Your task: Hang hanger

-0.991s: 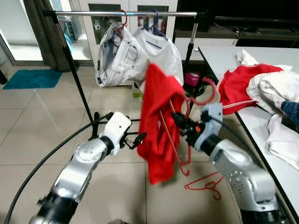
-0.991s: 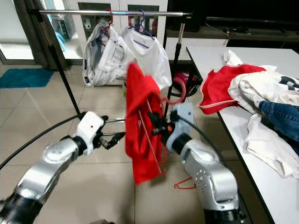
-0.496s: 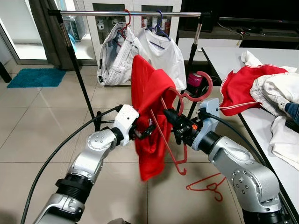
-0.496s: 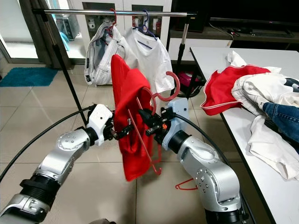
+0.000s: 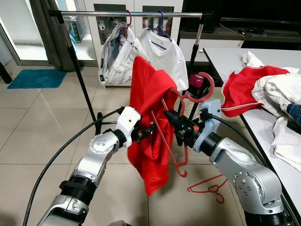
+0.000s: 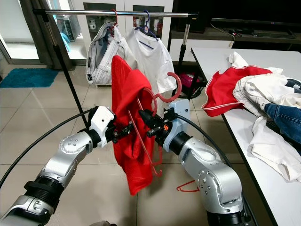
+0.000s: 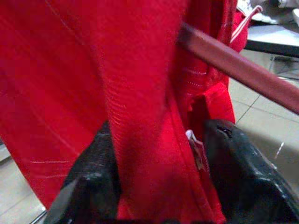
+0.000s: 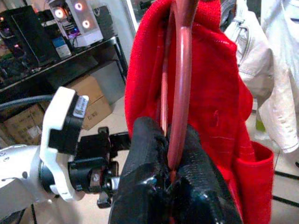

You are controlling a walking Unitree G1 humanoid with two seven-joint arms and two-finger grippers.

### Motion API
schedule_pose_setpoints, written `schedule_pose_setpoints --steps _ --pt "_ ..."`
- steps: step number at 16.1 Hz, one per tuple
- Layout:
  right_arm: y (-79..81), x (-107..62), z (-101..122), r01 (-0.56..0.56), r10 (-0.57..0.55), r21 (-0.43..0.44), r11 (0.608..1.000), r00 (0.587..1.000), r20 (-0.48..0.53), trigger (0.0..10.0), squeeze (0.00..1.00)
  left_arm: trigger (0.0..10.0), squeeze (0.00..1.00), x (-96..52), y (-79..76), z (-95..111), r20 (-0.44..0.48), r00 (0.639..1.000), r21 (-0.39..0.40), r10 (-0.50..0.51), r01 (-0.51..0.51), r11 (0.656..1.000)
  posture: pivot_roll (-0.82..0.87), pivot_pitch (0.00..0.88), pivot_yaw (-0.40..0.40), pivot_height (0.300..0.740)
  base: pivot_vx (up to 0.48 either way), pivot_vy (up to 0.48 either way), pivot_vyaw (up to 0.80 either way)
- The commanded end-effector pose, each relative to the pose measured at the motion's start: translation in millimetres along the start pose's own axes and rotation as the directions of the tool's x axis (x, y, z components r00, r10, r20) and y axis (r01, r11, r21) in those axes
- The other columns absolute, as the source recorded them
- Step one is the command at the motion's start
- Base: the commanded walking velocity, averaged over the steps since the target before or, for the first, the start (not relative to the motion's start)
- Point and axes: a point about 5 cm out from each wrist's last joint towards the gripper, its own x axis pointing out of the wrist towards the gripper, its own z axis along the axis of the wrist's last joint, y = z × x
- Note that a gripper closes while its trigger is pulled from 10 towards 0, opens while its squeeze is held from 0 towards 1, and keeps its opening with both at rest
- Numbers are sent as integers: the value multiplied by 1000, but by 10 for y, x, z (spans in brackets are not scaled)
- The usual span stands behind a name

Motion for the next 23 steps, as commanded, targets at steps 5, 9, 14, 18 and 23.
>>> schedule_pose_setpoints --steps 5,9,14,18,23 --pt "-2 -12 118 7 -7 -8 1000 999 48 10000 0 0 0 -2 37 34 20 1000 2 4 -4 1000 -117 0 18 740 0 0 0" --pt "-14 -10 117 19 -19 -4 1000 999 46 10000 0 0 0 -29 66 48 35 999 -7 12 -12 1000 -116 0 20 740 0 0 0" --pt "-78 -16 87 71 -71 8 997 997 36 10000 0 0 0 -119 113 165 106 994 -40 5 -1 999 -116 0 19 740 0 0 0" --pt "-128 -19 37 111 -111 16 994 994 21 10000 0 0 0 -266 119 325 132 991 23 -32 29 999 -103 0 18 740 0 0 0" --pt "-133 21 -294 128 -122 11 992 965 -234 10000 0 0 0 -379 182 509 68 997 130 -47 38 991 -99 0 17 740 0 0 0"
